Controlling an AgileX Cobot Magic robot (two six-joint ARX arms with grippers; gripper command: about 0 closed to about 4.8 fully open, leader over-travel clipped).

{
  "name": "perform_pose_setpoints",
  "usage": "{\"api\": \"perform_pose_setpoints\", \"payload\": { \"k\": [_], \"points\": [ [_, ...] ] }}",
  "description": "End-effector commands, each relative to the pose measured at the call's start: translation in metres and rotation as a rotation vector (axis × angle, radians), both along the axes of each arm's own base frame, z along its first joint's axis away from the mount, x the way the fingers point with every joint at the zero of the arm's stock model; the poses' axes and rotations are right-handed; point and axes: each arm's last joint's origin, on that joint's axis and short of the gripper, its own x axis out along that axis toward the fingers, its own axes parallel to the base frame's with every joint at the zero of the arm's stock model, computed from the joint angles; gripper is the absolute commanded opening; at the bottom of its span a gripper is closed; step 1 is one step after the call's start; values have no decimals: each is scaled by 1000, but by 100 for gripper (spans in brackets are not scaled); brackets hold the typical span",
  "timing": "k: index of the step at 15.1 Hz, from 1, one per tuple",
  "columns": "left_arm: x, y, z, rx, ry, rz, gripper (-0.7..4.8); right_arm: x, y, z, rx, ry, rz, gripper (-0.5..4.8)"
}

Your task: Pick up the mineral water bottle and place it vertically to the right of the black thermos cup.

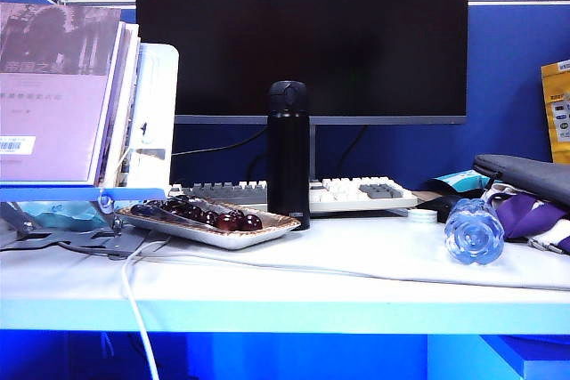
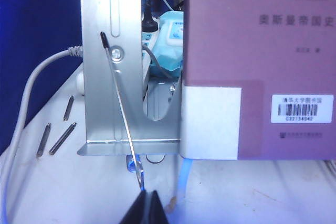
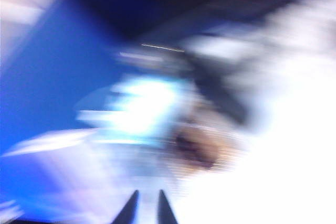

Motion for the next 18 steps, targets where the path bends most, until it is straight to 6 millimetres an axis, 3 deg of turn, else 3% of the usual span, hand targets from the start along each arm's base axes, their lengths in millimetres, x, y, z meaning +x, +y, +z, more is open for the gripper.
{"api": "perform_pose_setpoints", "payload": {
  "k": [1, 4, 10, 18],
  "points": [
    [0, 0, -1, -4, 10, 0, -5, 28, 1, -19, -257, 108, -74, 479],
    [0, 0, -1, -4, 10, 0, -5, 53, 1, -44, -344, 239, -102, 479],
    [0, 0, -1, -4, 9, 1, -5, 81, -1, -83, -471, 369, -181, 479],
    [0, 0, -1, -4, 10, 0, -5, 127, 2, -154, -478, 506, -173, 479]
  ]
}}
